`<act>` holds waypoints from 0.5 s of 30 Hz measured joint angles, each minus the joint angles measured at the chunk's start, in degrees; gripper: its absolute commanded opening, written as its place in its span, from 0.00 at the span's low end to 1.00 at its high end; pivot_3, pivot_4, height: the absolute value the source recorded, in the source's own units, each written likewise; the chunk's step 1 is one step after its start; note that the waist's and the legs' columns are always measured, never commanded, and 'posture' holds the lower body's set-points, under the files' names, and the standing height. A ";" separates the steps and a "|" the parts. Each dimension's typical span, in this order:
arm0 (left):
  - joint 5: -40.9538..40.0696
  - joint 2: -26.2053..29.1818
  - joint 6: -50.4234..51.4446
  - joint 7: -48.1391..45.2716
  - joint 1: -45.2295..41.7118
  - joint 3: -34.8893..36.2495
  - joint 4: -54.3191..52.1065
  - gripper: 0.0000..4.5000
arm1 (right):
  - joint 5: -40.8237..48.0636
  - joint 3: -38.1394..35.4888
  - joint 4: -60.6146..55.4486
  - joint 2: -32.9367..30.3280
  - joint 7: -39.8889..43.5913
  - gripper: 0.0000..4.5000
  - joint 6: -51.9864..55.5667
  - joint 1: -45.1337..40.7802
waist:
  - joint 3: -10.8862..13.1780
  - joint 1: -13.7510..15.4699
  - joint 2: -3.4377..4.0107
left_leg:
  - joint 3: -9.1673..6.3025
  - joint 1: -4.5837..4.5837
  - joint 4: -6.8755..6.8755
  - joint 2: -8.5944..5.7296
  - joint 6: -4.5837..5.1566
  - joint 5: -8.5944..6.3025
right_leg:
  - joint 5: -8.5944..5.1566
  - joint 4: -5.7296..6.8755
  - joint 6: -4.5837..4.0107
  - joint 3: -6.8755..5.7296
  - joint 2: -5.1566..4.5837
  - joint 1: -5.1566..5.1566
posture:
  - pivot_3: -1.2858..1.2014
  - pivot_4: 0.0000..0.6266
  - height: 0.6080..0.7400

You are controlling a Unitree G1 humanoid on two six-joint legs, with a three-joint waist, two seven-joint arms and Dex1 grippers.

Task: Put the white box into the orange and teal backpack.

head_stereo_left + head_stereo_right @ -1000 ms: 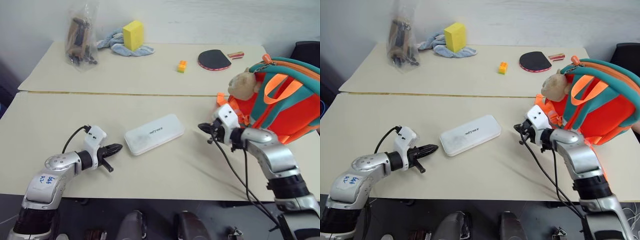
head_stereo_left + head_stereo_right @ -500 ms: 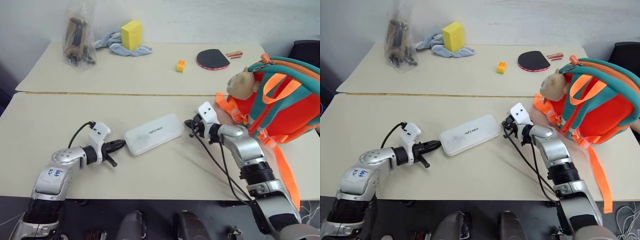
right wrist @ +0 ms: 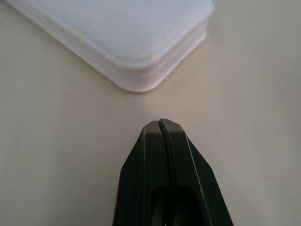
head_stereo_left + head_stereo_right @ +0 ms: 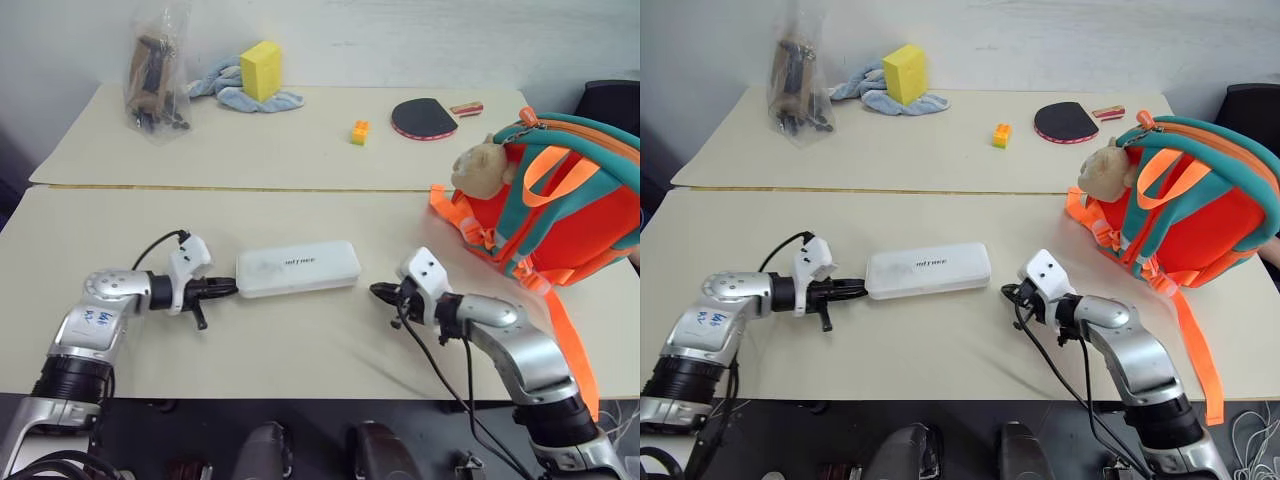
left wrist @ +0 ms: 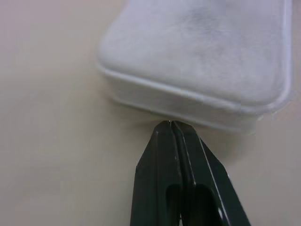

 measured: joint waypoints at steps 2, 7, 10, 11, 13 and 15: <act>1.45 0.05 -2.03 -0.90 -2.70 -0.39 4.21 0.01 | 0.22 -0.82 -0.89 -0.06 -0.49 0.00 0.39 0.51 | 0.00 0.00 0.00 | 0.00 0.00 0.00 0.00 0.01 0.00 | 0.00 0.00 0.00 0.01 0.00 0.00 | 0.52 0.24 1.00; 2.67 -1.69 -3.83 -1.84 -5.55 -0.49 8.24 0.01 | -0.57 -0.79 1.15 1.29 -3.08 0.00 0.48 -1.88 | 0.00 -0.04 0.00 | 0.03 -0.01 0.04 -0.01 0.05 -0.02 | 0.00 0.05 0.00 0.02 -0.02 -0.03 | 0.52 0.24 1.00; 2.67 -4.35 -3.91 -1.96 -6.02 -0.61 8.13 0.01 | -1.28 -0.38 4.07 3.56 -4.73 0.00 -0.60 -6.33 | 0.00 -0.02 0.00 | 0.02 -0.01 0.06 -0.01 0.05 -0.02 | 0.00 0.08 0.00 0.01 -0.01 -0.04 | 0.52 0.24 1.00; 2.69 -4.79 -3.98 -2.02 -6.17 -0.65 8.14 0.01 | -1.52 -0.03 4.81 4.08 -5.02 0.00 -0.90 -7.18 | 0.00 -0.02 0.00 | 0.01 -0.02 0.04 0.00 0.05 -0.02 | 0.00 0.08 0.00 0.00 -0.01 -0.04 | 0.52 0.24 1.00; 2.96 -5.82 -4.02 -1.94 -6.70 -0.73 8.14 0.01 | -2.14 1.05 6.46 4.90 -5.42 0.00 -1.64 -8.12 | 0.00 0.13 0.00 | 0.01 -0.05 0.06 -0.01 0.05 -0.02 | 0.00 0.15 0.00 0.00 -0.01 -0.05 | 0.52 0.24 1.00; 3.56 -6.74 -3.90 -1.56 -7.35 -0.83 8.25 0.01 | -2.58 1.40 7.64 5.22 -5.61 0.00 -1.70 -8.20 | 0.00 0.18 -0.01 | 0.02 -0.13 0.11 -0.02 0.08 -0.04 | 0.00 0.19 0.00 0.00 -0.02 -0.06 | 0.52 0.24 1.00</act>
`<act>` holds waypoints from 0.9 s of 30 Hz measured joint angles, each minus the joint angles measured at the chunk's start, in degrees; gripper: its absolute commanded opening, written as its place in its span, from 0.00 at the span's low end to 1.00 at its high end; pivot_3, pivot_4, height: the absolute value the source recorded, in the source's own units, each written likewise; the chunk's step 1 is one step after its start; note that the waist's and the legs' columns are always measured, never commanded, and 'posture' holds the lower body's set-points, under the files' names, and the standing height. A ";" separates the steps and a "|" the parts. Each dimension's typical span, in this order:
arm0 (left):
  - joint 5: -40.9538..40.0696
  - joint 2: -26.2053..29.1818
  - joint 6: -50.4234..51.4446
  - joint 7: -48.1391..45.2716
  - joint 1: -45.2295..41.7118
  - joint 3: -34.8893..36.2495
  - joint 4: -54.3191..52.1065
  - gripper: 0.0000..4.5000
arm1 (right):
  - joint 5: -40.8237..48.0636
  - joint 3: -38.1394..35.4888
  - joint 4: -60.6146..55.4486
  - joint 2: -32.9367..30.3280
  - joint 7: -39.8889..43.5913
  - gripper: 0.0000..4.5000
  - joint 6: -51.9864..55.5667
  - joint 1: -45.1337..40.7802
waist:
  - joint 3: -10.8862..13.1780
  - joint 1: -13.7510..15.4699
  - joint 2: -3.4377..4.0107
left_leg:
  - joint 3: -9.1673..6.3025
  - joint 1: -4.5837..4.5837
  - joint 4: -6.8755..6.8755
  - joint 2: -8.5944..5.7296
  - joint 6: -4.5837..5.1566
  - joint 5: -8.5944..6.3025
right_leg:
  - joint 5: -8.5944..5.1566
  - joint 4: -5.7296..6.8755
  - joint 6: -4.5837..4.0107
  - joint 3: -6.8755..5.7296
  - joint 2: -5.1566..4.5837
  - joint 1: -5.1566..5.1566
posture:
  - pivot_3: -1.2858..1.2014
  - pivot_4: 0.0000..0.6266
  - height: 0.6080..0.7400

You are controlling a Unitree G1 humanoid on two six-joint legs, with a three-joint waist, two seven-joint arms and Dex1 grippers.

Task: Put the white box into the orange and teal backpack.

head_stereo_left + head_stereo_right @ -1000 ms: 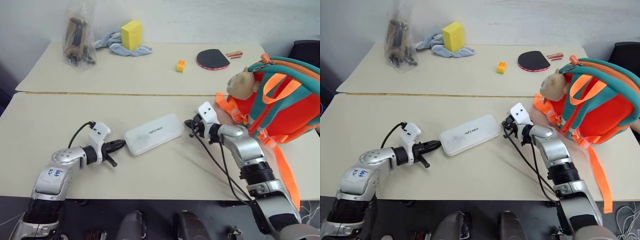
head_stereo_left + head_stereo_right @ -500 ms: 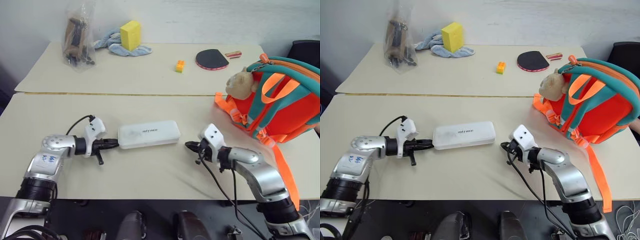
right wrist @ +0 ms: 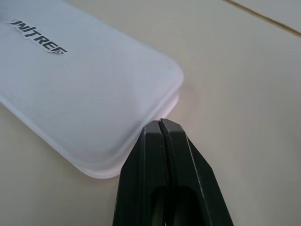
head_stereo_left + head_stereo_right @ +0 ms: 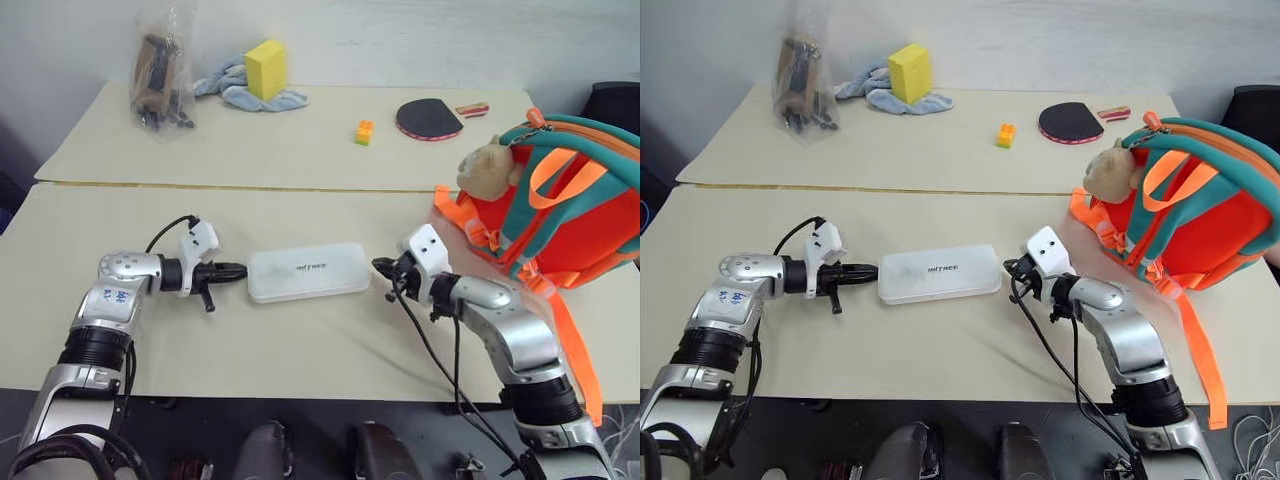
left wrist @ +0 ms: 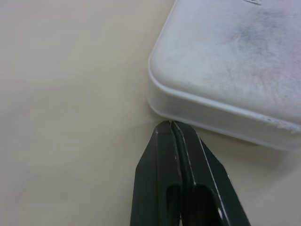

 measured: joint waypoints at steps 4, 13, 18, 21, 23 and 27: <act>0.99 -1.70 0.19 0.25 -2.59 -0.24 0.55 0.01 | -0.35 -0.02 -0.20 -0.53 0.20 0.00 0.18 0.75 | 0.00 -0.05 -0.01 | 0.01 -0.02 0.05 -0.01 0.05 -0.02 | 0.00 0.04 0.00 0.01 -0.01 0.00 | 0.52 0.24 1.00; 4.19 -2.08 -3.79 -0.17 -6.54 -2.28 7.94 0.09 | 0.85 -0.08 -7.64 -3.92 1.84 0.00 1.62 7.80 | 0.01 -0.27 -0.02 | 0.02 0.02 0.03 0.02 0.01 0.00 | 0.00 -0.04 0.00 0.01 0.03 -0.02 | 0.52 0.24 1.00; 4.97 0.81 -1.40 -3.75 -9.67 -2.47 12.64 0.39 | 0.79 -0.47 -7.63 -4.86 1.70 0.00 1.36 8.16 | 0.01 -0.30 -0.02 | 0.03 0.06 0.04 0.02 0.00 0.01 | 0.00 -0.04 0.00 0.02 0.04 -0.02 | 0.52 0.24 1.00; 4.24 1.18 4.47 -7.30 -12.53 -2.39 15.72 0.59 | 0.79 -0.56 -7.30 -4.84 1.35 0.00 1.11 7.39 | 0.01 -0.17 -0.02 | 0.03 0.06 0.06 0.02 0.00 0.01 | 0.00 -0.02 0.00 0.01 0.03 -0.01 | 0.52 0.24 1.00; 3.45 0.97 10.49 -8.83 -15.41 -2.12 18.80 0.73 | 0.68 -0.57 -7.01 -4.67 1.02 0.00 0.92 6.64 | 0.02 -0.15 -0.04 | 0.03 0.05 0.07 0.02 0.01 0.01 | 0.00 -0.01 0.00 0.01 0.03 -0.02 | 0.52 0.24 1.00; 2.35 0.27 24.91 -11.07 -21.42 -1.86 23.87 1.00 | 0.37 -0.39 -6.22 -3.61 0.37 0.00 -0.08 5.26 | 0.02 -0.15 -0.05 | 0.02 0.04 0.07 0.00 0.01 0.01 | 0.00 0.22 0.00 0.01 0.04 -0.03 | 0.52 0.24 1.00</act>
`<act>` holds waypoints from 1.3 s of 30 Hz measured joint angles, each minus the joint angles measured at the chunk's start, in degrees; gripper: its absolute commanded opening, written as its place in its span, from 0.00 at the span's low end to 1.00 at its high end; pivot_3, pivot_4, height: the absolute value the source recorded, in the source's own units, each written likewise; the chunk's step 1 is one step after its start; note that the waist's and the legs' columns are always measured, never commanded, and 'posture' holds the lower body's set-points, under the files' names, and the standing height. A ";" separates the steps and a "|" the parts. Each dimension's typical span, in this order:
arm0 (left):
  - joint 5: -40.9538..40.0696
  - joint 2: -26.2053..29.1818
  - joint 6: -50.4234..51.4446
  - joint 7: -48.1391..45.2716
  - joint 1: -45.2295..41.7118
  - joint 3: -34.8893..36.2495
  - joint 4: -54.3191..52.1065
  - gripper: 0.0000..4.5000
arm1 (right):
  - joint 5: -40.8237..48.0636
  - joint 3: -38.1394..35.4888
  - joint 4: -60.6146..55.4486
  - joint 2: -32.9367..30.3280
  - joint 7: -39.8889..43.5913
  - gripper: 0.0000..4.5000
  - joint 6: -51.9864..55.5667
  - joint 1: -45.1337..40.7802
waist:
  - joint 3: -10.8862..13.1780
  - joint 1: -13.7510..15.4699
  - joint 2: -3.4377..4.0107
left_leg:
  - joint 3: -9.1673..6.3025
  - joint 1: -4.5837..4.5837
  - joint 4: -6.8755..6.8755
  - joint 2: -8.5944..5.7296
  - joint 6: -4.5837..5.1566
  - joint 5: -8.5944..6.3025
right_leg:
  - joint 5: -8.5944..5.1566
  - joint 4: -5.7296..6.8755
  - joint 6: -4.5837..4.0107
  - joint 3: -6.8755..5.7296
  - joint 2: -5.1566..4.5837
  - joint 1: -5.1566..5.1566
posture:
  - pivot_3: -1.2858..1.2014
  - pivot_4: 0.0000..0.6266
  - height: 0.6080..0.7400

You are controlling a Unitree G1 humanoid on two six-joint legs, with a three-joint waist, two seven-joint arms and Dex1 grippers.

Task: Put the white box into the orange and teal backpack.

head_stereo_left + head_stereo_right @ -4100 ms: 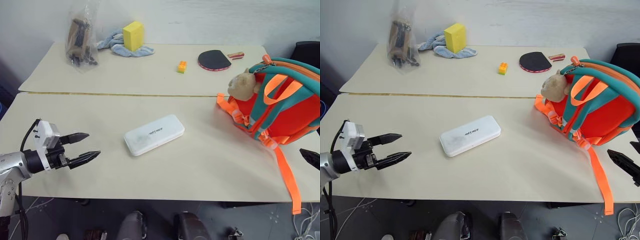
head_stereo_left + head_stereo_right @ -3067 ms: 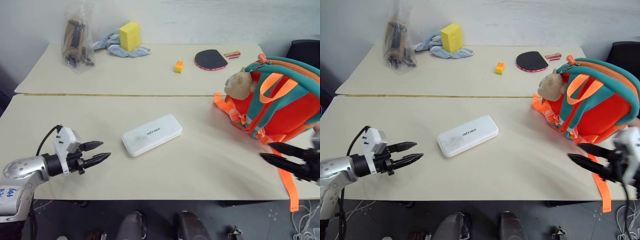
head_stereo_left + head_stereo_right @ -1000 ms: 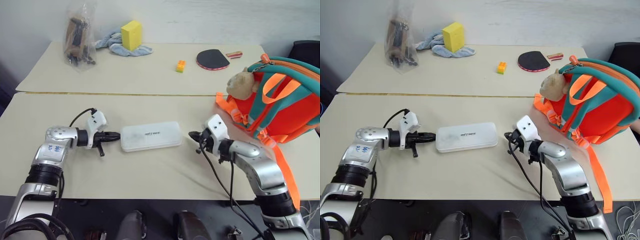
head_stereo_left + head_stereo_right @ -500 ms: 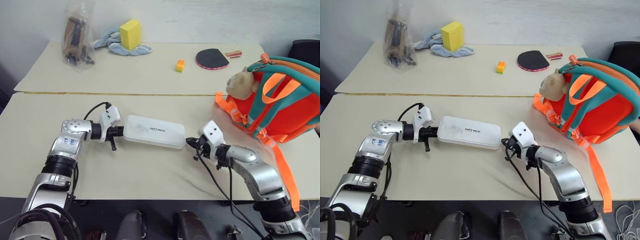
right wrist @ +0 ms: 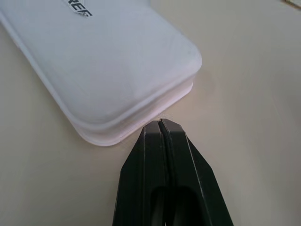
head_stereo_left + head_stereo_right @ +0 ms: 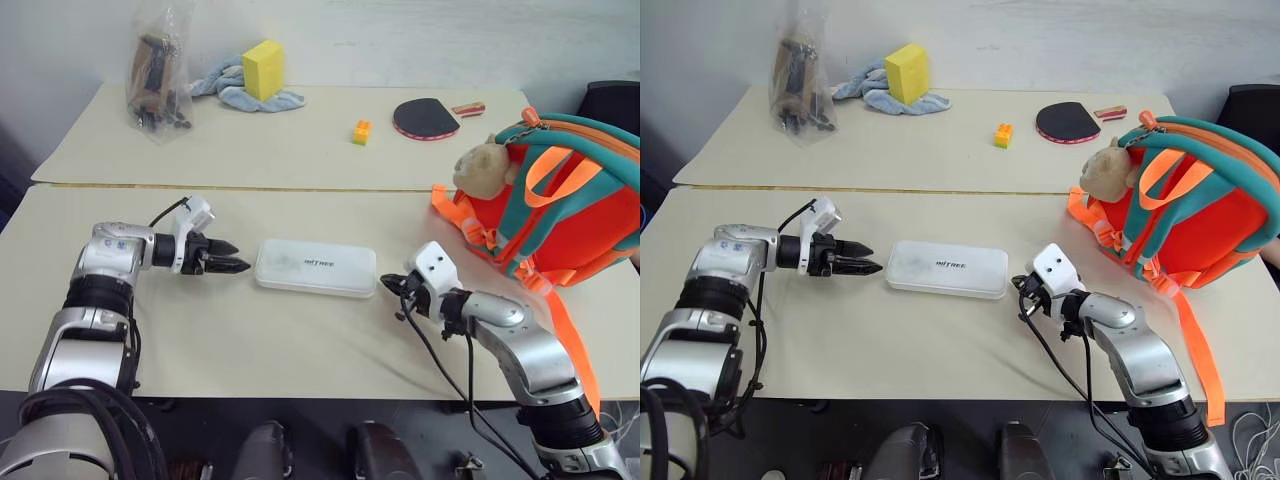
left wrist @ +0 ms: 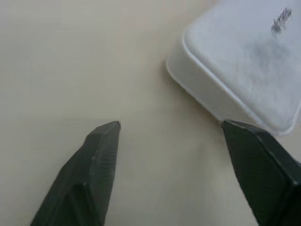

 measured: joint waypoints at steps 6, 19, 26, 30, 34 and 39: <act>-0.77 -0.99 17.52 -4.37 -4.85 -1.71 3.70 1.00 | -0.44 0.37 1.41 0.35 -0.35 0.00 -0.34 -1.08 | 0.00 -0.02 0.00 | 0.00 -0.01 -0.01 -0.01 0.00 0.00 | 0.00 0.02 0.00 0.01 -0.01 -0.01 | 0.52 0.24 1.00; -3.79 -12.21 28.27 1.00 -7.51 2.23 5.79 1.00 | -1.46 0.06 2.16 -0.01 -0.34 0.00 -1.39 -0.81 | -0.01 1.39 -0.01 | -0.07 0.04 0.20 -0.24 0.13 -0.03 | 0.00 0.09 0.00 -0.01 -0.30 0.09 | 0.52 0.24 1.00; -6.70 -14.14 30.54 -0.45 -7.11 2.61 5.81 0.91 | -1.44 0.05 1.60 -0.04 -0.36 0.00 -1.38 0.33 | 0.02 1.31 -0.06 | -0.05 -0.05 0.20 -0.24 0.11 -0.01 | 0.00 0.19 0.00 -0.02 -0.26 -0.01 | 0.52 0.24 1.00; -7.17 -12.81 29.64 -2.28 -7.11 2.26 5.68 0.65 | -1.06 -1.24 1.35 0.52 -1.58 0.00 -1.23 1.21 | 0.02 0.47 -0.07 | -0.04 -0.06 0.11 -0.21 0.03 0.03 | 0.00 0.22 0.00 -0.01 -0.20 -0.08 | 0.52 0.24 1.00; -8.67 -11.50 31.05 -5.93 -6.88 0.55 3.14 0.38 | -0.77 -1.72 -1.09 0.65 -1.84 0.00 -1.14 1.63 | 0.03 -0.04 -0.06 | -0.03 -0.06 0.04 -0.19 -0.01 0.06 | 0.00 0.21 0.00 0.01 -0.16 -0.12 | 0.52 0.24 1.00; -12.65 -10.86 36.67 -7.43 -4.18 -0.03 -4.68 0.31 | -0.34 -3.82 -5.61 0.77 -3.19 0.00 -1.92 5.40 | 0.03 0.07 -0.06 | -0.04 -0.08 0.00 -0.17 -0.02 0.06 | 0.00 0.20 0.00 0.04 -0.17 -0.13 | 0.52 0.24 1.00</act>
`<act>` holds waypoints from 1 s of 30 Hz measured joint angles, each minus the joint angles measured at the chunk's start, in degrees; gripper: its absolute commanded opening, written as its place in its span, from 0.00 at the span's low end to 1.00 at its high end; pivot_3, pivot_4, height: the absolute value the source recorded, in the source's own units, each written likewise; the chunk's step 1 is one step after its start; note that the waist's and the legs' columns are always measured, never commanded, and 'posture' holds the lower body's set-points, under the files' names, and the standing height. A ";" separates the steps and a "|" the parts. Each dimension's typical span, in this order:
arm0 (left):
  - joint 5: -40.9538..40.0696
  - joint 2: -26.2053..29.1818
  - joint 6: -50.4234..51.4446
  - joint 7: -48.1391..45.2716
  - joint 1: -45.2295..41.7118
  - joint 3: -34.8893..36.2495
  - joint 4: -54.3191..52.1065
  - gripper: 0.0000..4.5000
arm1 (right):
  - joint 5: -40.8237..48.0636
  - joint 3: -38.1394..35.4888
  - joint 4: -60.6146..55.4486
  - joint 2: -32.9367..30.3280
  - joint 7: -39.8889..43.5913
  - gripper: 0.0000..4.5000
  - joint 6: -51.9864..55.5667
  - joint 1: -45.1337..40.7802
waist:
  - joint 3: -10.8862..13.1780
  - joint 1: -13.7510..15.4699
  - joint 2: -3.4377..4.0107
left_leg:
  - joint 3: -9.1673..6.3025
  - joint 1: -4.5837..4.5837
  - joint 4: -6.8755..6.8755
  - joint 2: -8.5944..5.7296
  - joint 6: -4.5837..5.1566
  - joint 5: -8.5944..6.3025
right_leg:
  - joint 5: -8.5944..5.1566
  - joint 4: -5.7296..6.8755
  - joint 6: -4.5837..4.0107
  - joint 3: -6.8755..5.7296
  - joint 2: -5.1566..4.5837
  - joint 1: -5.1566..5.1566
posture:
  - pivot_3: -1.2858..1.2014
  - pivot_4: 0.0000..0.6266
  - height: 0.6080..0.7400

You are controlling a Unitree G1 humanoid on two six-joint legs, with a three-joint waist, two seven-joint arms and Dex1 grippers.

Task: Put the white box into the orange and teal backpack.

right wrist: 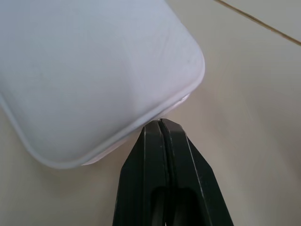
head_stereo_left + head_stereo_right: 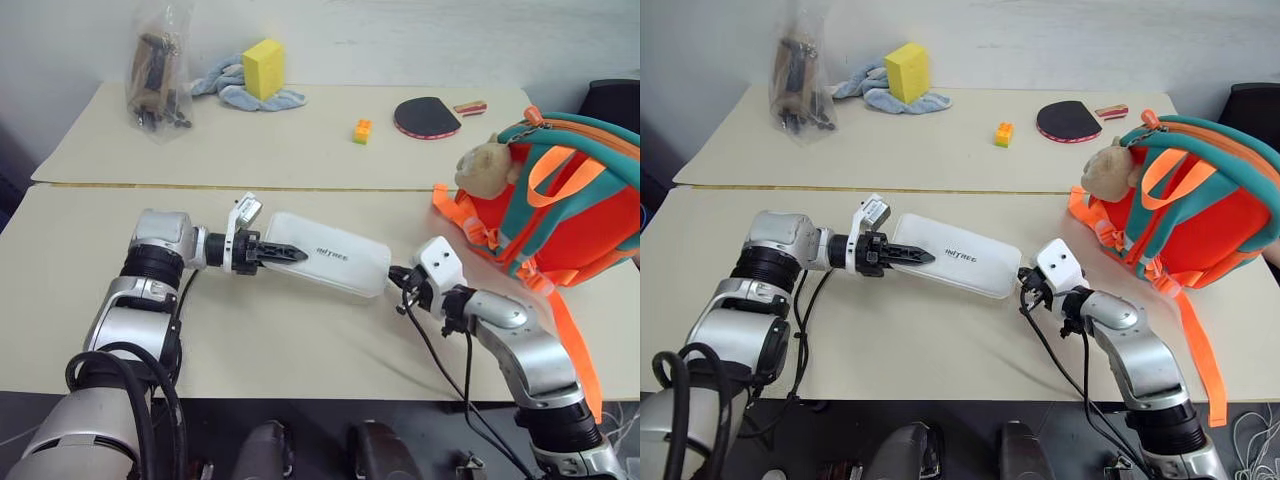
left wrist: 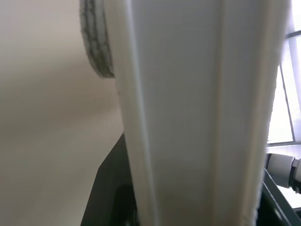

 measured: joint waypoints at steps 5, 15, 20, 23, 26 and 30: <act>-6.85 -1.34 7.50 3.25 2.16 5.56 -8.54 0.31 | 7.58 -11.38 -12.24 1.14 -1.18 0.08 4.29 9.21 | 0.00 0.33 0.00 | -0.09 -0.05 0.08 0.00 0.01 0.00 | 0.00 -0.04 0.00 -0.01 -0.02 0.10 | 0.52 0.24 1.00; -12.72 -10.26 10.62 23.13 6.64 22.50 -23.50 0.31 | 28.77 -51.15 -25.51 -3.64 0.96 0.77 13.72 31.62 | 0.02 0.59 -0.05 | -0.14 0.25 -0.05 0.07 -0.08 0.08 | 0.03 -0.45 0.05 0.04 0.15 0.40 | 0.52 0.24 1.00; -15.95 -11.80 7.52 28.85 6.15 28.13 -26.12 0.31 | 32.74 -50.08 -18.40 -4.68 -4.32 0.99 14.89 21.70 | 0.02 -0.12 -0.05 | -0.09 0.22 -0.15 0.11 -0.22 0.15 | 0.02 -0.48 0.05 0.12 0.25 0.26 | 0.52 0.24 1.00; -18.13 -11.85 4.26 29.49 5.70 29.29 -26.50 0.31 | 32.63 -44.57 -11.20 -4.70 -8.87 0.99 15.18 11.94 | 0.03 0.02 -0.03 | -0.06 0.21 -0.13 0.10 -0.21 0.17 | 0.02 -0.46 0.05 0.16 0.23 0.21 | 0.52 0.24 1.00; -19.24 -10.93 2.10 29.51 5.43 29.19 -26.69 0.31 | 33.51 -40.79 -5.29 -4.66 -10.73 0.99 15.99 4.83 | 0.04 0.10 -0.01 | -0.05 0.18 -0.14 0.10 -0.21 0.18 | 0.02 -0.48 0.05 0.15 0.23 0.20 | 0.52 0.24 1.00; -19.52 -9.58 0.00 29.31 6.44 26.64 -28.21 0.31 | 33.73 -36.05 -0.55 -4.68 -11.09 0.99 15.52 -1.87 | 0.04 0.23 -0.01 | -0.06 0.15 -0.12 0.09 -0.18 0.19 | 0.02 -0.51 0.05 0.14 0.21 0.21 | 0.52 0.24 1.00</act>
